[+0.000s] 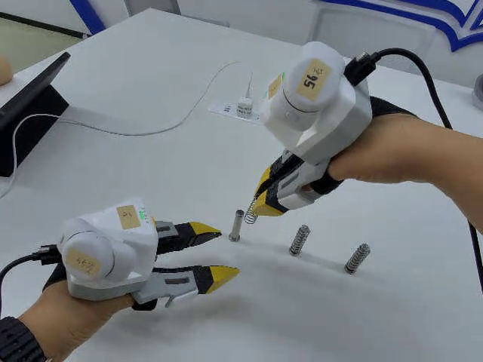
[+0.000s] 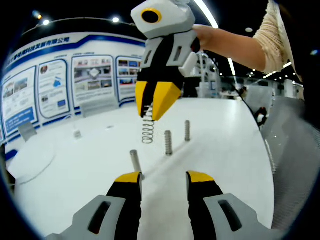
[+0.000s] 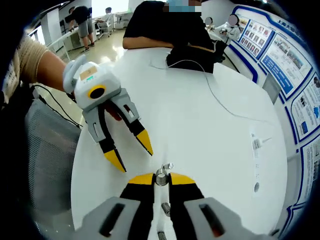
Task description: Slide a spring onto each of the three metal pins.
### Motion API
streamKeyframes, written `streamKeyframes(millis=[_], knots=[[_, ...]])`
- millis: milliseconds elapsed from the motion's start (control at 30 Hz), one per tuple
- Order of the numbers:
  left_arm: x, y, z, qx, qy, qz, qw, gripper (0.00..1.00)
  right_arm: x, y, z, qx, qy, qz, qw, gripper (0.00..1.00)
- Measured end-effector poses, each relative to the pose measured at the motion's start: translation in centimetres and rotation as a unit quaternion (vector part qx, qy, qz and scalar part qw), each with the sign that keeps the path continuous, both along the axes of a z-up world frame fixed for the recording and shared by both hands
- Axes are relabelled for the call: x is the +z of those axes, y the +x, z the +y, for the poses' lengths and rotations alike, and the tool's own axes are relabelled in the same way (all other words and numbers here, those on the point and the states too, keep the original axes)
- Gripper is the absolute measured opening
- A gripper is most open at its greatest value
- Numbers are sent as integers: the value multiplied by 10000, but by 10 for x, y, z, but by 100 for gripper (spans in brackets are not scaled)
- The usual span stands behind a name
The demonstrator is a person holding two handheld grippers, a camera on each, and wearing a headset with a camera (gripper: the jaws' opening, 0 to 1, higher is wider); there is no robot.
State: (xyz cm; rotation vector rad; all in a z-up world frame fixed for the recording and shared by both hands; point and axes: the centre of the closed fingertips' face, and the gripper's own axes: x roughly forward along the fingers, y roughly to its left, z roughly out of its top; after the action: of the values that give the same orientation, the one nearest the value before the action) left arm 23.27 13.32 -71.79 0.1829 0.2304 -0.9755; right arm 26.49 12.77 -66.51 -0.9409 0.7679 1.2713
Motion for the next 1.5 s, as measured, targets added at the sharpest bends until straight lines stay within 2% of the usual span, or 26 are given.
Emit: streamKeyframes(millis=[300, 467, 833, 1500], knots=[[1, 1, 0, 20, -35, 14, 10000, 40, -5, 15, 10, 7, -105, -20, 9999, 12], [1, 3, 3, 87, -93, 72, 9999, 44, -10, 16, 11, 31, -250, 2, 9997, 12], [0, 4, 7, 152, -147, 140, 9997, 47, -22, 16, 15, 29, -362, 111, 9993, 12], [-3, 3, 11, 174, -109, 212, 9996, 47, -63, 20, 15, -116, -669, 413, 9968, 12]])
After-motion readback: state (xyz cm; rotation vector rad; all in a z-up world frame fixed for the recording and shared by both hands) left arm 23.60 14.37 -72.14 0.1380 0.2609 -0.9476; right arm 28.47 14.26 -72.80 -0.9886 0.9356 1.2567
